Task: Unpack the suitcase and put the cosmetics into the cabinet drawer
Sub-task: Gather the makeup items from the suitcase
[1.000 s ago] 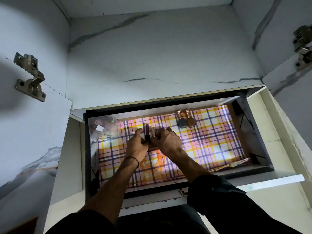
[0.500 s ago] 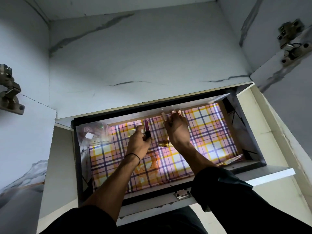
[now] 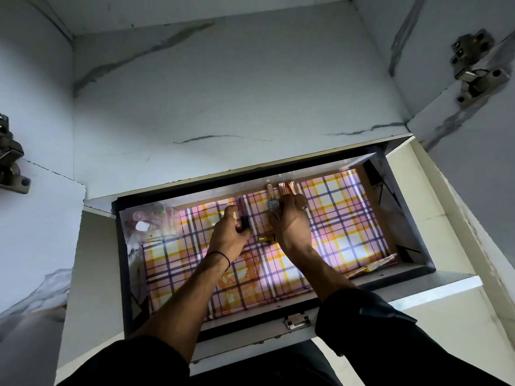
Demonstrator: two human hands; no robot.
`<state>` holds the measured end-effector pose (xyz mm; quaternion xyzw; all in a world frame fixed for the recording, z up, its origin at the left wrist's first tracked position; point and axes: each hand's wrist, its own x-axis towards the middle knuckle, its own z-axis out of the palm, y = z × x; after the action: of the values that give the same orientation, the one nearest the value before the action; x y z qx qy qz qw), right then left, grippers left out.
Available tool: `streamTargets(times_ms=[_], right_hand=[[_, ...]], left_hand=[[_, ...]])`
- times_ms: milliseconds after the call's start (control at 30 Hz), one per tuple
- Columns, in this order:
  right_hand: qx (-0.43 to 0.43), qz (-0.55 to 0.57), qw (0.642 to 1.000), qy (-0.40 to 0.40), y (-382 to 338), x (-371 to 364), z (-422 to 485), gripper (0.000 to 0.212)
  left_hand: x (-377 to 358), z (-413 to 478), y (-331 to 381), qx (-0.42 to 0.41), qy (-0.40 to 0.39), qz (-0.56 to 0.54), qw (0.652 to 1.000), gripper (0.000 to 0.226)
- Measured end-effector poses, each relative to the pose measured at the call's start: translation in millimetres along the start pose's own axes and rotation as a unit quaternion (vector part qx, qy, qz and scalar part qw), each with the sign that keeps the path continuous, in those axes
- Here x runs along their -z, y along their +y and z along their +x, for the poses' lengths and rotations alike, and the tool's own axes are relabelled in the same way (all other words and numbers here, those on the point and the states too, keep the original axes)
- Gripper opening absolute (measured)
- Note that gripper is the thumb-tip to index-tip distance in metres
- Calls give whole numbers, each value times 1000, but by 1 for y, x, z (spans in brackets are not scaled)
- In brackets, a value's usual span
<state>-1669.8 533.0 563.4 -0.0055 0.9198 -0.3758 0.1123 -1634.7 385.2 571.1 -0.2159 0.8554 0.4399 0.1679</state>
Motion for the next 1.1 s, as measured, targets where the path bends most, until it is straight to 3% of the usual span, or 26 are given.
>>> streamTargets(times_ms=[133,300,500,567,667,700,767,867,967,1100], right_hand=[[-3,80,997,13,-1,-1,-12,34],[70,104,992,-13,0,-4,-27,11],[43,114,992,-23,-3,-18,-25,24],[-18,49,997,-58,-10,-24,-21,29],[-38,-54,996,-54,-32,-21,-15,33],[-44,11,998,-41,-36,-20,-10,35],[-27,8,999,-18,-40,-20,5,41],[36,-48,997,-46,-50,-22,10,33],[48,10,995,-86,-58,-35,5,23],[44,79,987,-132,-65,-43,-9,30]], left_hand=[[-3,2,9,-16,-21,1,1000,66],[-3,2,7,-10,-16,-10,1000,63],[11,-14,-23,16,32,-3,999,48],[13,-15,-31,24,37,-8,999,47],[16,-15,-32,35,25,-15,999,48],[16,-14,-31,36,21,-14,999,48],[16,-15,-29,39,15,-20,999,47],[15,-17,-31,55,10,-56,997,41],[17,-20,-40,84,20,-115,990,34],[24,-30,-50,105,45,-162,980,35]])
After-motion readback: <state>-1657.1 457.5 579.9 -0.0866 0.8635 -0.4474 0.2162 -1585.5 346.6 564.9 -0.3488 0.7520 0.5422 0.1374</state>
